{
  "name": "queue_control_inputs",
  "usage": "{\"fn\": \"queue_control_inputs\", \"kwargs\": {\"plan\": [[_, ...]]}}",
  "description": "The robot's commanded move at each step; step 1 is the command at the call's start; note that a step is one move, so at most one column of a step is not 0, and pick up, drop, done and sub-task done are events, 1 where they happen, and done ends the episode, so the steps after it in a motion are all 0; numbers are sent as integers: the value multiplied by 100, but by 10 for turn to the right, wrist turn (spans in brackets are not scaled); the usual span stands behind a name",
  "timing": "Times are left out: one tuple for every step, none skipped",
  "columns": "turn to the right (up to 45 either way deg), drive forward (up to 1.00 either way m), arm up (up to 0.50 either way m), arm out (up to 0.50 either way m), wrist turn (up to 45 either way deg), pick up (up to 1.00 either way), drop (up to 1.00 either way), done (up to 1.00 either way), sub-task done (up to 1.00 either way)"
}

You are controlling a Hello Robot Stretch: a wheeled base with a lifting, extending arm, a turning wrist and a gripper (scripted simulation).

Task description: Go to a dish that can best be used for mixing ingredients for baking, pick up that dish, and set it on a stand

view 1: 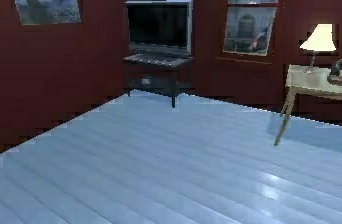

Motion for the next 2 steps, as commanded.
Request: {"fn": "queue_control_inputs", "kwargs": {"plan": [[300, 0, 0, 0, 0, 0, 0, 0, 0], [0, 10, 0, 0, 0, 0, 0, 0, 0]]}}
